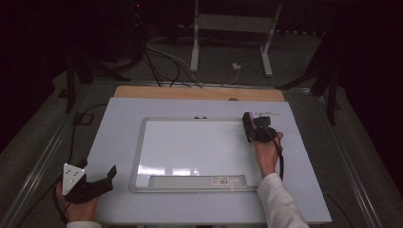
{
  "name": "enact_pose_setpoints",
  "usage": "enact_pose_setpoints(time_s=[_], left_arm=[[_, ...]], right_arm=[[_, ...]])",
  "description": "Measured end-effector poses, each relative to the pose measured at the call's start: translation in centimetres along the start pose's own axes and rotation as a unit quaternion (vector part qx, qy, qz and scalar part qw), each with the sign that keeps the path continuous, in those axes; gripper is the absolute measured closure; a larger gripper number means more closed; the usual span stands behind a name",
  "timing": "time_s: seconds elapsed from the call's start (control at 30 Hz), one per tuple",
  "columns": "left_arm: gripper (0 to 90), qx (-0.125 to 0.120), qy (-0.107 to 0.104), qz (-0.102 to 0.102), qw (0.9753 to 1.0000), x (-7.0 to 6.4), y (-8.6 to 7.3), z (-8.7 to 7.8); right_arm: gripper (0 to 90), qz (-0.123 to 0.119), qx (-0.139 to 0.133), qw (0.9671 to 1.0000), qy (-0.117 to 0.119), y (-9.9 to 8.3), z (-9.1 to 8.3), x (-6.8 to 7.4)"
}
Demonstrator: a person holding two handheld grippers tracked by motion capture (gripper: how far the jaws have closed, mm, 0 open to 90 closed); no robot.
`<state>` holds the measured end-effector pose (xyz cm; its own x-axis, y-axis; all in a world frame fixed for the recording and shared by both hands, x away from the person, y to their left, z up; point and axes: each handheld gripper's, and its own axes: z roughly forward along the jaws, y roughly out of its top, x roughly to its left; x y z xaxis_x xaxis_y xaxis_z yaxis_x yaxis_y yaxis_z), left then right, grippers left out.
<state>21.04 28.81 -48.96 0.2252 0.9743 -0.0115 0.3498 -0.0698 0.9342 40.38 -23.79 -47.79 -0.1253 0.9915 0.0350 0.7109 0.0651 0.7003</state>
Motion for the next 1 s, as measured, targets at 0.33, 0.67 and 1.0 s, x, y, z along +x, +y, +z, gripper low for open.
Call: enact_pose_setpoints(time_s=[0.33, 0.67, 1.0], left_arm=[[0.4, 0.0, 0.0, 0.001, 1.0, -0.07, 0.01, 0.04], [0.5, -0.001, 0.0, 0.001, 1.0, -0.05, 0.01, -0.02], [0.5, -0.001, 0.0, 0.0, 1.0, -0.08, 0.0, 0.03]], right_arm=[[63.0, 0.012, 0.013, 0.9998, -0.001, -0.69, 0.71, -0.1], [62.7, 0.014, 0.018, 0.9997, -0.013, -0.81, 0.93, 0.39], [62.4, 0.02, 0.018, 0.9995, -0.018, -0.75, 1.02, 0.68]])
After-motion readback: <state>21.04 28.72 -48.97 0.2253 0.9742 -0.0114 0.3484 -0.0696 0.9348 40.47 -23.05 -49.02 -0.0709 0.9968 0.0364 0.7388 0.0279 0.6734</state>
